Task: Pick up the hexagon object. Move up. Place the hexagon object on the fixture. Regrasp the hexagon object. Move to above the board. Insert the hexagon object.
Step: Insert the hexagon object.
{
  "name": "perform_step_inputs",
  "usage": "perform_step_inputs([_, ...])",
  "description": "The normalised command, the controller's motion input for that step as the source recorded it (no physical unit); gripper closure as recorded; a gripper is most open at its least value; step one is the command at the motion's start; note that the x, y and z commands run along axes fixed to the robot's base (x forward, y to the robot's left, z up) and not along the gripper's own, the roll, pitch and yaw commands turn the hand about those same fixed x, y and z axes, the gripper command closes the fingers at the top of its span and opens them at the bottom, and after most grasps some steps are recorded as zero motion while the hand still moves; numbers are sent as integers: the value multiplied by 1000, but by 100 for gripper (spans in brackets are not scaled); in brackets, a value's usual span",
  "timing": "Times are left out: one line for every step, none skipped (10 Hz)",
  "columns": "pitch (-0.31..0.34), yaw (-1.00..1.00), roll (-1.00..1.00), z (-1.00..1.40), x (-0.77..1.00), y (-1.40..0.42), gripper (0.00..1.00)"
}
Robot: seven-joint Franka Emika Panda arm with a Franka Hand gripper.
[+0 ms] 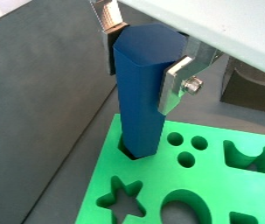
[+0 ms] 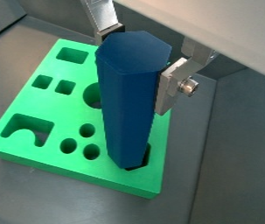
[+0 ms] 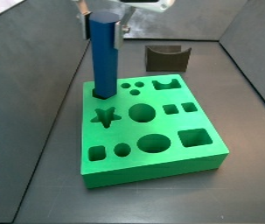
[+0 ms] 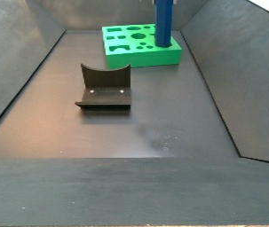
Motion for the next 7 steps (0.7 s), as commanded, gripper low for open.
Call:
perform_step_inputs([-9, 0, -44, -334, -397, -83, 100])
perform_step_inputs([-80, 31, -120, -426, -217, -100, 100])
perform_step_inputs([-109, 54, -200, -417, -51, -26, 100])
perform_step_inputs([-100, 97, -229, -486, 0, -6, 100])
perform_step_inputs([-91, 74, -241, -514, 151, 0, 100])
perform_step_inputs([-87, 106, -231, -483, 177, 0, 100])
perform_step_inputs([-71, 140, -233, -431, 246, 14, 100])
